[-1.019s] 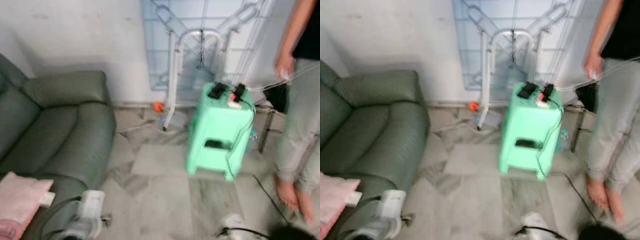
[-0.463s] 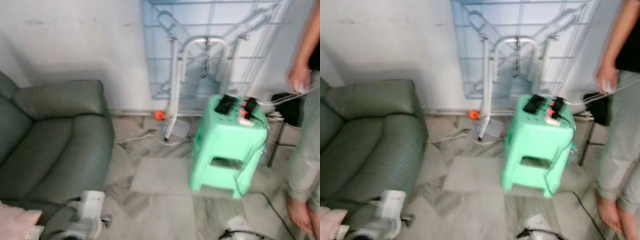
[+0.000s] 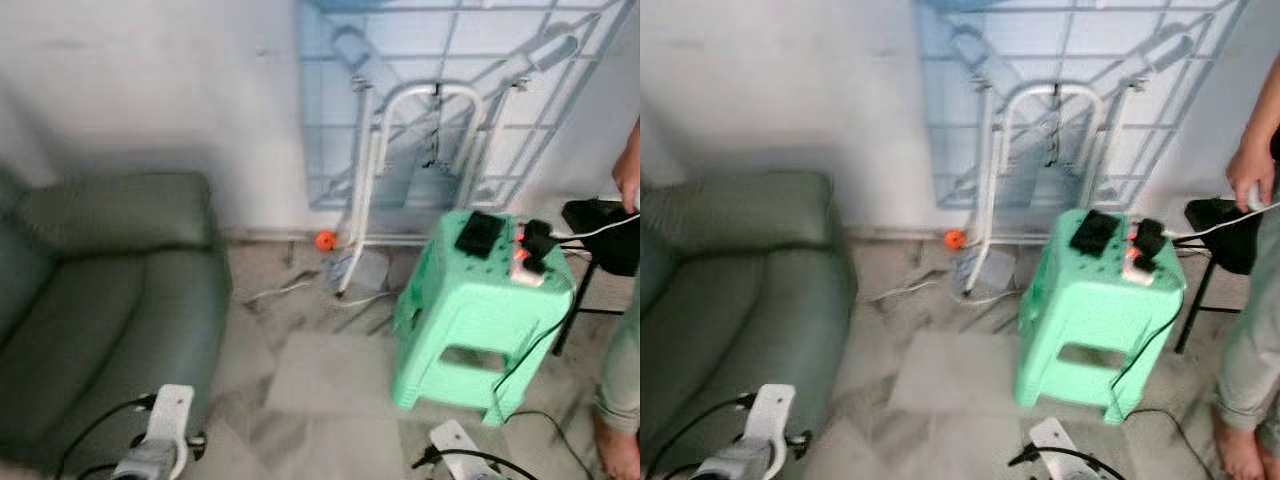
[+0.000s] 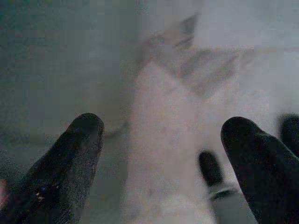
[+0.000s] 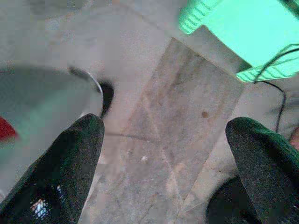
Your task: Move the pillow to the sofa
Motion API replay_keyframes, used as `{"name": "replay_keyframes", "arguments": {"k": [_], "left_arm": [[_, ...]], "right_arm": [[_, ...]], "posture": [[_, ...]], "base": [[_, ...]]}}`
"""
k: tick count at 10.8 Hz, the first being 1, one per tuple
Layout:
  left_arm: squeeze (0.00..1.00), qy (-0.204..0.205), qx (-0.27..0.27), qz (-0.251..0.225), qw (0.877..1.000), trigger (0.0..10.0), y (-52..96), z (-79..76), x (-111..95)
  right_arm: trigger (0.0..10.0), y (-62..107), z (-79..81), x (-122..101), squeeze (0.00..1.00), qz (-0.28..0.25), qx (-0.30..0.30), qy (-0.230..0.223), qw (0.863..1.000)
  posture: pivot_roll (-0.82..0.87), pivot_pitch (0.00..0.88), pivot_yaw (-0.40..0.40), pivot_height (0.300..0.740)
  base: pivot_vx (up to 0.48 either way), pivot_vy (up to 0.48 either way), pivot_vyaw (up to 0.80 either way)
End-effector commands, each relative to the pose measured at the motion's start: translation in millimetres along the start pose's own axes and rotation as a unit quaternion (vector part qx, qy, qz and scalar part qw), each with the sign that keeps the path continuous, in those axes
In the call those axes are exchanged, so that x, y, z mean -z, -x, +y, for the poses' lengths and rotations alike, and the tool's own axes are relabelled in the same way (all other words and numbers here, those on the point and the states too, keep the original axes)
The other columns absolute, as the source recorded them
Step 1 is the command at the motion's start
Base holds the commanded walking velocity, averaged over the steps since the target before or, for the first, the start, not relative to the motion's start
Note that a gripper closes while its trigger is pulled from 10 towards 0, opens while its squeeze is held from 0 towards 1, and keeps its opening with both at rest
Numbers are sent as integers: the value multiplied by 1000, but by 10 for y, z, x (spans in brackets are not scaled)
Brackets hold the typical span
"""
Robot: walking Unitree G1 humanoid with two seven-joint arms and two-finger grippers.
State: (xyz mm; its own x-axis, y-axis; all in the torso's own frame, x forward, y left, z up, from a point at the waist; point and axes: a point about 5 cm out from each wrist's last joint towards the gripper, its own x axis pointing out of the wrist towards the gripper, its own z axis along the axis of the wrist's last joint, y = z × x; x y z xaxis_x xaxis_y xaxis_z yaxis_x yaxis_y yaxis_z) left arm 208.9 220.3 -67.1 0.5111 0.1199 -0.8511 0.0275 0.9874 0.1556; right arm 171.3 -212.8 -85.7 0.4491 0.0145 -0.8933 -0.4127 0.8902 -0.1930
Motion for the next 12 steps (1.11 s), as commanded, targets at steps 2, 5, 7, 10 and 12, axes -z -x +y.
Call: {"name": "replay_keyframes", "arguments": {"k": [2, 5, 7, 10, 12], "left_arm": [[0, -4, 4, 1, 1000, 10000, -1, -22, 4], [0, -7, -1, -1, 1000, 10000, -1, -16, 1], [0, -3, -3, 1, 1000, 10000, -1, -19, 6], [0, 10, -1, 3, 1000, 10000, -2, -27, 14], [0, 8, 0, 3, 1000, 10000, -2, -31, 10]], "right_arm": [[10000, 5, -49, -19, 0, -1, 7, 8, 1000], [10000, -5, 12, -15, 0, 1, 7, 10, 1000], [10000, 4, 2, 47, 0, 7, 10, 1, 1000], [10000, 81, -147, 313, 0, 29, 22, 2, 999], [10000, 126, -219, 443, 0, 42, 27, 3, 999]], "posture": [[-207, 0, 24, 740], [-207, 0, 23, 740], [-206, 0, 22, 740], [-208, 0, 22, 740], [-210, 0, 21, 740]], "base": [[412, 0, 0], [239, 0, 0], [0, 0, 0], [0, 0, 0], [0, 0, 0]]}}
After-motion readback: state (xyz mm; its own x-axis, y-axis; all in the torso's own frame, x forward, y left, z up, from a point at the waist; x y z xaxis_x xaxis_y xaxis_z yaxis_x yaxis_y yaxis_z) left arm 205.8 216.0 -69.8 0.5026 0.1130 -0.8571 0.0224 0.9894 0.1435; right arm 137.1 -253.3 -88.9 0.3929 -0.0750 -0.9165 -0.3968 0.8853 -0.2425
